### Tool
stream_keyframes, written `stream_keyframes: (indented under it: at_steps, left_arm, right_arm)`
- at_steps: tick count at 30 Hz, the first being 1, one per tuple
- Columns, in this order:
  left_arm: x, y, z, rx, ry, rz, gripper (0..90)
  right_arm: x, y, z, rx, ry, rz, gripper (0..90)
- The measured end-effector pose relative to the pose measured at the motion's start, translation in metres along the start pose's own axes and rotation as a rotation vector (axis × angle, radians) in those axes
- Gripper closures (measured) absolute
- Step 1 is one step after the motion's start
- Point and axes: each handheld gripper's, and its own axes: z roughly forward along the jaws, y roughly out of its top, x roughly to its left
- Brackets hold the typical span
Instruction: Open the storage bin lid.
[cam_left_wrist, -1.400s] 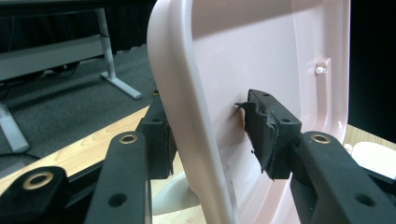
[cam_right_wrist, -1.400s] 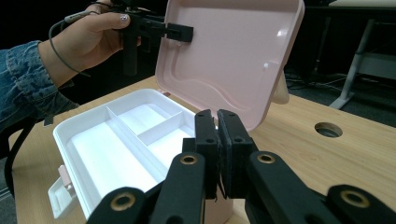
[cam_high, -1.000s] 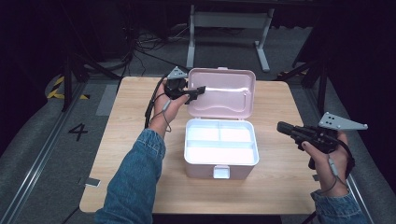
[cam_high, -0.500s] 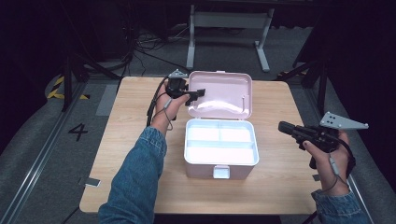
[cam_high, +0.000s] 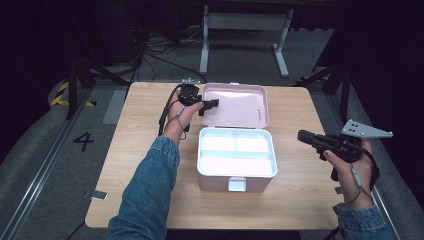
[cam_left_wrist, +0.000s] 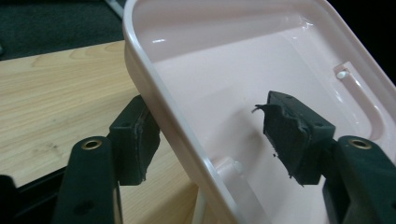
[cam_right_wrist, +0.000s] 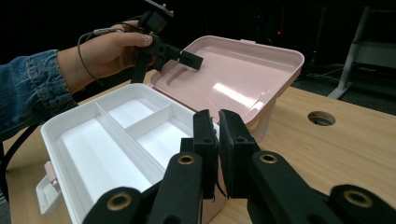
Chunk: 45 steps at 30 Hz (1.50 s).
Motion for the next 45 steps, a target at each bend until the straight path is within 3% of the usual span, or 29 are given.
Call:
stream_keyframes:
  at_steps: [3, 7, 12, 21, 29, 41, 45]
  left_arm:
    - [0.002, -0.001, -0.001, 0.006, 0.03, -0.004, 31.7]
    - [0.004, 0.0, -0.006, -0.025, 0.053, -0.021, 28.5]
    - [-0.001, 0.005, -0.02, -0.064, 0.066, -0.009, 26.3]
    - [-0.022, 0.013, -0.064, -0.122, 0.06, 0.071, 25.8]
    - [-0.041, 0.007, -0.111, -0.162, 0.048, 0.125, 25.6]
    - [-0.061, -0.008, -0.153, -0.143, 0.037, 0.196, 24.1]
    - [-0.066, -0.016, -0.162, -0.116, 0.035, 0.221, 23.8]
  right_arm:
    - [0.0, 0.0, -0.001, 0.001, 0.001, 0.004, 85.6]
    - [0.0, 0.0, 0.0, -0.002, 0.004, 0.011, 84.7]
    - [-0.001, 0.001, 0.001, -0.012, 0.001, 0.016, 82.8]
    - [-0.006, 0.005, 0.009, -0.014, 0.004, 0.023, 78.8]
    - [-0.01, 0.009, 0.015, -0.015, 0.008, 0.028, 76.3]
    - [-0.016, 0.007, 0.014, -0.006, -0.003, 0.044, 73.5]
    - [-0.018, 0.006, 0.014, 0.0, -0.011, 0.048, 72.0]
